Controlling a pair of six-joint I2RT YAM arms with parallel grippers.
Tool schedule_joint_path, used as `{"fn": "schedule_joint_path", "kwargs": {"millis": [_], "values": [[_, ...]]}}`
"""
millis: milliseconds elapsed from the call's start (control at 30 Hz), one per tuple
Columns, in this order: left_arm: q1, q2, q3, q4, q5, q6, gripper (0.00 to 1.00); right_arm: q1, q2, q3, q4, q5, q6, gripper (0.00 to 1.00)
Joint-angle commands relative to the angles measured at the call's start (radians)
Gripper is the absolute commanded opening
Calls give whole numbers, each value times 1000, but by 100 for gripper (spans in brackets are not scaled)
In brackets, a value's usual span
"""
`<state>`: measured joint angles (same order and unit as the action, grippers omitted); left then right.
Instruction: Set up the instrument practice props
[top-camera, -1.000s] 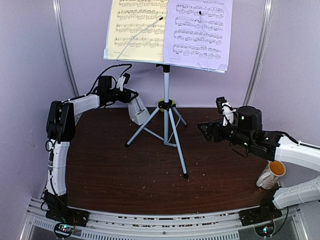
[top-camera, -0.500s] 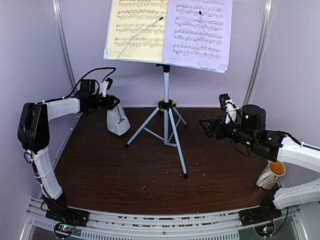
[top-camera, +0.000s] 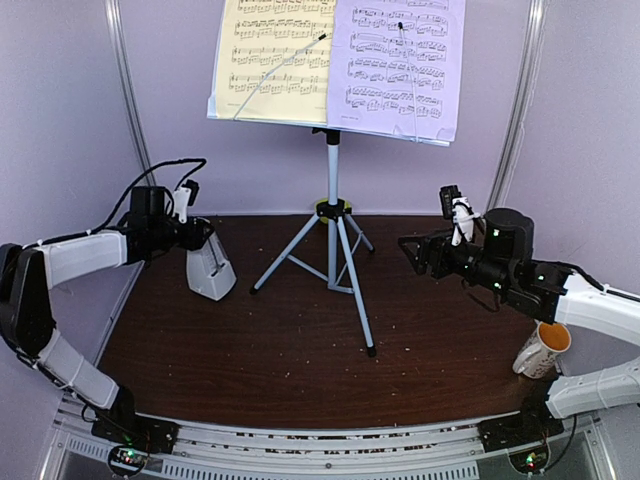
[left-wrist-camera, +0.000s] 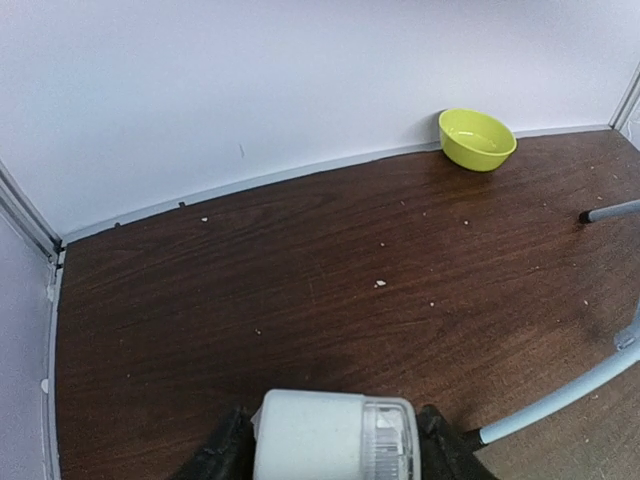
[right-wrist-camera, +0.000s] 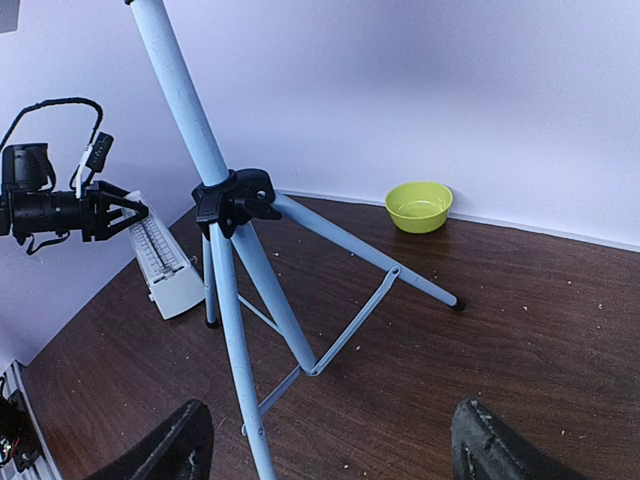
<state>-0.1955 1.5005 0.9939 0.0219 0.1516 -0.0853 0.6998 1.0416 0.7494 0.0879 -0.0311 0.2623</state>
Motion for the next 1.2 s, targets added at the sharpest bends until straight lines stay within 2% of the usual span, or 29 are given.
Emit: {"fn": "schedule_joint_path", "kwargs": {"millis": [0,167,367,567,867,1033,1167], "values": [[-4,-154,-71,154,19,-39,0,-5,-5,-7,36,-22,9,82],[-45,-265,-123,83,88,-10,0,-3,5,0,43,-37,14,82],[-178,-355,-148,-14,110,30,0,-4,-3,-1,40,-42,16,82],[-351,-407,-196,23,102,-26,0,-2,-20,-17,38,-37,23,82],[-598,-267,-170,144,-27,-54,0,4,-41,-36,33,-35,44,81],[-692,-138,-110,185,-135,-42,0,14,-49,-39,29,-36,51,81],[-730,-84,-79,225,-191,-97,0,20,-48,-41,27,-36,51,81]]}}
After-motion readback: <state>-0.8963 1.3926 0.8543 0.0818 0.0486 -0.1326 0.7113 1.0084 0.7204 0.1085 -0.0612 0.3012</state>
